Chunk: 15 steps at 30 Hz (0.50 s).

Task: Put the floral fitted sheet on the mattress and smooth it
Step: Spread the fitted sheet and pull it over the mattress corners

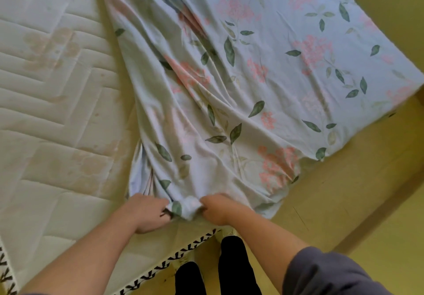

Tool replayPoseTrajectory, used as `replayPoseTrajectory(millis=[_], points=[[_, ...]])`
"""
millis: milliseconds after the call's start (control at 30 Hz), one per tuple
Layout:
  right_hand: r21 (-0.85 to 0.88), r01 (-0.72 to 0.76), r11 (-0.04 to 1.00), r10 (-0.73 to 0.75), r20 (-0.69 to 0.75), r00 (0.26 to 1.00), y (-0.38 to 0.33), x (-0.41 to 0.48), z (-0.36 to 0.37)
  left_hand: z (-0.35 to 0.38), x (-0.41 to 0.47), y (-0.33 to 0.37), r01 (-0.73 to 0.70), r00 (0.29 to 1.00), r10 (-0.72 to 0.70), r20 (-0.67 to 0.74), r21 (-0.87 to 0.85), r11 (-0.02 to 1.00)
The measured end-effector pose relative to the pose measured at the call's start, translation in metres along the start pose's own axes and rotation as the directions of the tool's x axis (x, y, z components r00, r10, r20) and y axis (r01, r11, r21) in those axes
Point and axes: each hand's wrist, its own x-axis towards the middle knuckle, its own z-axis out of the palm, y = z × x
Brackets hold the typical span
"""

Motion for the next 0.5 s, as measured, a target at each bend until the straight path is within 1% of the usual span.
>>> replayPoseTrajectory(millis=[33, 67, 100, 133, 167, 200, 233, 267, 300, 333, 367, 400, 433, 467, 500], points=[[0.083, -0.018, 0.996, 0.025, -0.088, 0.996, 0.005, 0.001, -0.004, -0.002, 0.001, -0.005, -0.011, 0.999, 0.01, -0.052, -0.014, 1.0], [0.164, -0.01, 0.986, 0.037, -0.159, 0.987, 0.011, -0.001, -0.009, -0.008, 0.003, -0.007, -0.019, 0.996, 0.021, -0.092, 0.024, 1.0], [0.194, 0.018, 0.981, 0.019, -0.189, 0.982, 0.017, -0.004, -0.015, -0.014, 0.008, -0.008, -0.015, 0.987, 0.031, -0.157, 0.104, 0.994], [0.136, 0.045, 0.99, -0.019, -0.19, 0.982, 0.022, -0.006, -0.021, -0.02, 0.013, -0.007, 0.001, 0.973, 0.05, -0.225, 0.223, 0.975], [0.002, 0.043, 0.999, -0.042, -0.158, 0.987, 0.026, -0.009, -0.024, -0.028, 0.02, -0.003, 0.037, 0.957, 0.054, -0.285, 0.305, 0.952], [-0.153, 0.02, 0.988, -0.039, -0.12, 0.992, 0.028, -0.011, -0.023, -0.036, 0.028, 0.002, 0.088, 0.939, 0.031, -0.344, 0.323, 0.942], [-0.251, -0.011, 0.968, -0.022, -0.129, 0.991, 0.03, -0.011, -0.023, -0.043, 0.034, 0.007, 0.126, 0.913, -0.008, -0.408, 0.263, 0.956], [-0.257, -0.052, 0.965, 0.002, -0.192, 0.981, 0.032, -0.011, -0.023, -0.05, 0.039, 0.012, 0.154, 0.877, -0.074, -0.475, 0.131, 0.979], [-0.169, -0.086, 0.982, 0.036, -0.279, 0.96, 0.034, -0.011, -0.025, -0.054, 0.041, 0.014, 0.174, 0.837, -0.159, -0.524, -0.02, 0.985], [-0.036, -0.097, 0.995, 0.078, -0.361, 0.929, 0.036, -0.011, -0.029, -0.057, 0.041, 0.013, 0.192, 0.788, -0.223, -0.575, -0.115, 0.975], [0.094, -0.088, 0.992, 0.119, -0.425, 0.897, 0.041, -0.011, -0.033, -0.057, 0.041, 0.007, 0.214, 0.723, -0.244, -0.647, -0.127, 0.969], [0.188, -0.068, 0.98, 0.15, -0.466, 0.872, 0.048, -0.012, -0.036, -0.055, 0.043, 0.002, 0.252, 0.665, -0.256, -0.701, -0.112, 0.961], [0.229, -0.072, 0.971, 0.177, -0.48, 0.859, 0.052, -0.014, -0.04, -0.053, 0.042, -0.006, 0.271, 0.607, -0.286, -0.741, -0.145, 0.951], [0.22, -0.114, 0.969, 0.208, -0.474, 0.856, 0.059, -0.016, -0.041, -0.052, 0.042, -0.008, 0.242, 0.579, -0.336, -0.743, -0.237, 0.941], [0.17, -0.168, 0.971, 0.23, -0.472, 0.851, 0.066, -0.018, -0.041, -0.054, 0.043, -0.007, 0.16, 0.576, -0.376, -0.726, -0.351, 0.923]])
